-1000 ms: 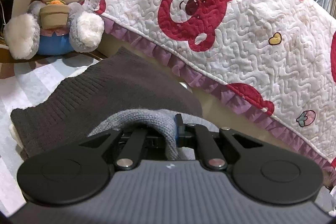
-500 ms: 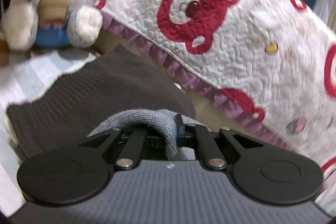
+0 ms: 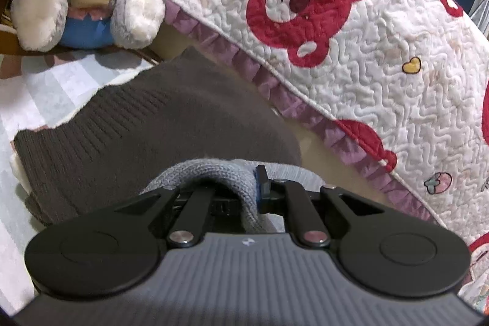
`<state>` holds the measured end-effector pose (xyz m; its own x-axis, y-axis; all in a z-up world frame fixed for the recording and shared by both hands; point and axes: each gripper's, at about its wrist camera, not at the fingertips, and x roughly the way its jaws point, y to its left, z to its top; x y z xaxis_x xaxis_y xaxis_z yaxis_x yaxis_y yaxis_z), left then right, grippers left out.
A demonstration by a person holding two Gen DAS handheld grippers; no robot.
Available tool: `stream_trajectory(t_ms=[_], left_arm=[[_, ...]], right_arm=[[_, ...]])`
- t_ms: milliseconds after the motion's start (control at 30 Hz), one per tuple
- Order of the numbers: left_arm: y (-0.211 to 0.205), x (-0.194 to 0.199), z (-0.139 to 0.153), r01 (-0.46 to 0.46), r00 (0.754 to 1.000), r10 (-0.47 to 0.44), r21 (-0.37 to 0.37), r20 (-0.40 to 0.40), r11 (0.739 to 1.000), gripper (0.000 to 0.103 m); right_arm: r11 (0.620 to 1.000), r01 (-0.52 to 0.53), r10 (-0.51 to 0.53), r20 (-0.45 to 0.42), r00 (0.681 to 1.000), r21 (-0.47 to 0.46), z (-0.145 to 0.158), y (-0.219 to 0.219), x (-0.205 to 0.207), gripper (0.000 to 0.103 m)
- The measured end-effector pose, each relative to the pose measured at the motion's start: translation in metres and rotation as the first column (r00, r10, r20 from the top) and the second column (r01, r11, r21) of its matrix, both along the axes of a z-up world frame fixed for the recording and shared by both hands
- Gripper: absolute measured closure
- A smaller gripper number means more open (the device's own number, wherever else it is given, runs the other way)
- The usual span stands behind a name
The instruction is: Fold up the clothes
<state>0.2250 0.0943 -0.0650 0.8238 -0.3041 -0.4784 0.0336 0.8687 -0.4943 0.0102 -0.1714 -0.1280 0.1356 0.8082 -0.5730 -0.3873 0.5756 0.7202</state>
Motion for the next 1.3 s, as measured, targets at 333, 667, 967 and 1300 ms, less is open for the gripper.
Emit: stream_trajectory(t_ms=[333, 667, 967, 1300], left_arm=[[0.000, 0.000, 0.000, 0.005, 1.000, -0.005, 0.009, -0.005, 1.000, 0.095], [-0.002, -0.001, -0.002, 0.003, 1.000, -0.003, 0.030, -0.005, 1.000, 0.095], [0.001, -0.001, -0.002, 0.009, 1.000, -0.008, 0.023, -0.009, 1.000, 0.094], [-0.002, 0.000, -0.003, 0.013, 1.000, -0.012, 0.050, -0.019, 0.999, 0.094]], right_arm=[[0.941, -0.301, 0.254, -0.262, 0.931, -0.156, -0.021, 0.031, -0.041, 0.051], [0.961, -0.196, 0.115, -0.358, 0.926, -0.196, -0.065, 0.028, -0.028, 0.038], [0.970, -0.242, 0.229, -0.220, 0.948, -0.035, -0.011, 0.028, -0.038, 0.094], [0.876, -0.474, 0.434, -0.277, 0.857, -0.094, -0.027, 0.083, -0.046, 0.088]])
